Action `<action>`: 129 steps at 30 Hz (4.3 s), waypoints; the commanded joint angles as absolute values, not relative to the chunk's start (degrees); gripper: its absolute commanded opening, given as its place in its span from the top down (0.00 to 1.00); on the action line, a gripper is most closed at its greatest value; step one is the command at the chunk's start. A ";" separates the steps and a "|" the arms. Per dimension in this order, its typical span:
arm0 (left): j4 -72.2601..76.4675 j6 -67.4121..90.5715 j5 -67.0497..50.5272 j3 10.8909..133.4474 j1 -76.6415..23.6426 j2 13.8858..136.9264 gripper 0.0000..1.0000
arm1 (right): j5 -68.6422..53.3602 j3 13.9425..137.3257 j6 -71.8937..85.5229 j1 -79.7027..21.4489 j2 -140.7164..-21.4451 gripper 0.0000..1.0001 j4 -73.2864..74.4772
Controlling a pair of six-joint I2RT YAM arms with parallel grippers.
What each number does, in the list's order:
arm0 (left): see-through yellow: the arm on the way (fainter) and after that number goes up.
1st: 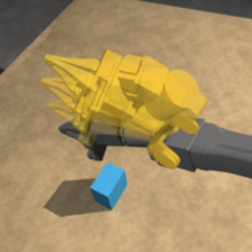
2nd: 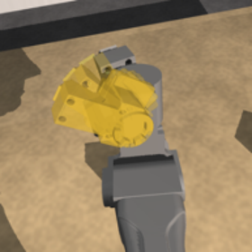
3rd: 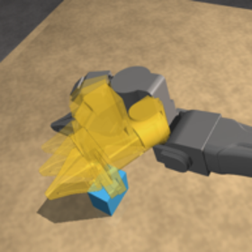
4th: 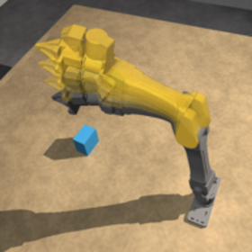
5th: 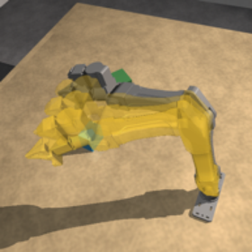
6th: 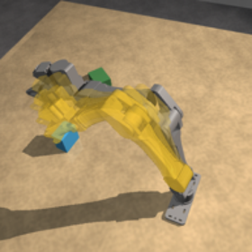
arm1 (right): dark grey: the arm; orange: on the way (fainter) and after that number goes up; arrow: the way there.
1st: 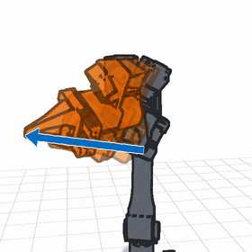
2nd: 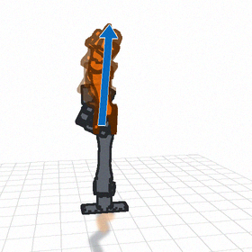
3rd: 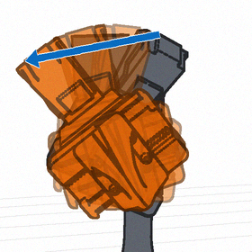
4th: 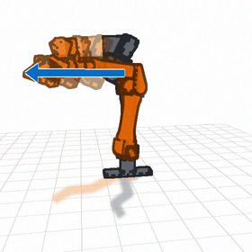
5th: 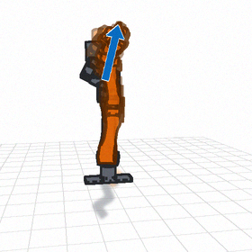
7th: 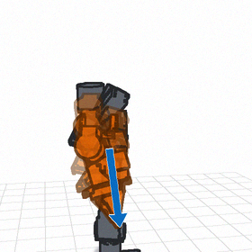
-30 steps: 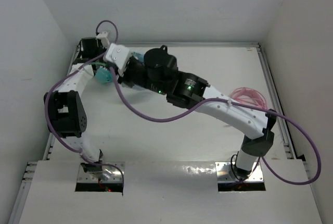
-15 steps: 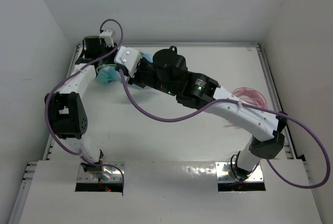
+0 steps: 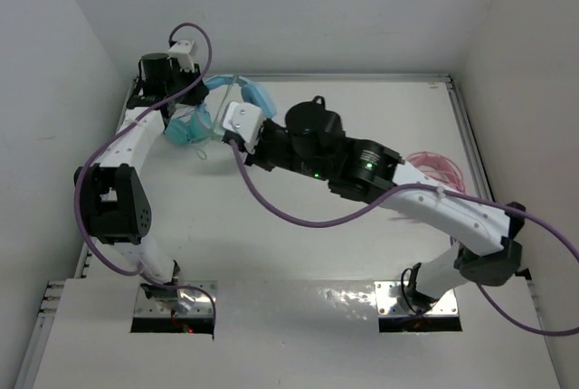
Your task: Wrap the headphones
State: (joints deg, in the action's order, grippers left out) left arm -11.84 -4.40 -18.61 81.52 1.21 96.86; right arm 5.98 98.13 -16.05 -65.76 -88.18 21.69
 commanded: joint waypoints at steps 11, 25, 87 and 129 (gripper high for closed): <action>-4.75 -7.03 -12.92 80.85 -1.41 91.41 1.00 | 15.29 94.05 -18.55 -65.83 -74.36 1.00 16.35; -7.81 -18.62 -12.03 74.27 -2.81 84.57 1.00 | 29.79 101.59 -22.77 -48.92 -81.63 1.00 17.23; -11.59 18.91 -40.18 85.16 -1.41 86.22 1.00 | 8.49 19.70 40.72 -46.84 -88.51 1.00 -87.38; -36.39 -25.75 -8.34 85.16 -24.79 79.45 1.00 | 7.66 67.49 11.86 -6.94 -86.74 1.00 -32.09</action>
